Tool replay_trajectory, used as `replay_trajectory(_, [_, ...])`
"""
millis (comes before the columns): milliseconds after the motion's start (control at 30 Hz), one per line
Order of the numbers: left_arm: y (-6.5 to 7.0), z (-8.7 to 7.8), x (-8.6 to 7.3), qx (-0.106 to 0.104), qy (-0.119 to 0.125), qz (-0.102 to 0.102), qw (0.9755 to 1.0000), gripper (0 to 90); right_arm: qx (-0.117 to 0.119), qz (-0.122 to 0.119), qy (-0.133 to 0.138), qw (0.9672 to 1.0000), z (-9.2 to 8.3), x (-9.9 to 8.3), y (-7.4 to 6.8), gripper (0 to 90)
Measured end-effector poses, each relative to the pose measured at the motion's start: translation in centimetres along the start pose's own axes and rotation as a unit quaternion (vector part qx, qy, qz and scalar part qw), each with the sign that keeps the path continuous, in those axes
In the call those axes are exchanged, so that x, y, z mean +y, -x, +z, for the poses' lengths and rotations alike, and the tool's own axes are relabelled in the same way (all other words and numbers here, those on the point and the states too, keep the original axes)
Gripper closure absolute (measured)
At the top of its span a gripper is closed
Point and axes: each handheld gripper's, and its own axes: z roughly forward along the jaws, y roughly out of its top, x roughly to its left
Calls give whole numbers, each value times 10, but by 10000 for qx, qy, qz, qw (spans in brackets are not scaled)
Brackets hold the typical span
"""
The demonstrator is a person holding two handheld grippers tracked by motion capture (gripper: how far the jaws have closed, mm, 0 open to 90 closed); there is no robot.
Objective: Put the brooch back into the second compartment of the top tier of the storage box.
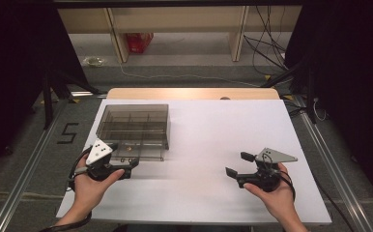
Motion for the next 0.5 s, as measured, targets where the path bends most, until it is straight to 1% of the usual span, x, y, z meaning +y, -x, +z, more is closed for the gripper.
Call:
replay_trajectory(133, [1, -6, -4, -32, 10, 61, 10000, 0, 2, 28, -17, 10000, 1, 0, 0, 160])
replay_trajectory(333, [5, -10, -6, -85, -11, 94, 9999, 0, -39, 38, -3, 10000, -1, -1, 1, 160])
replay_trajectory(500, [5, -14, -4, -14, 152, 80, 9999, 0, -23, 25, -11, 10000, -1, -1, -1, 160])
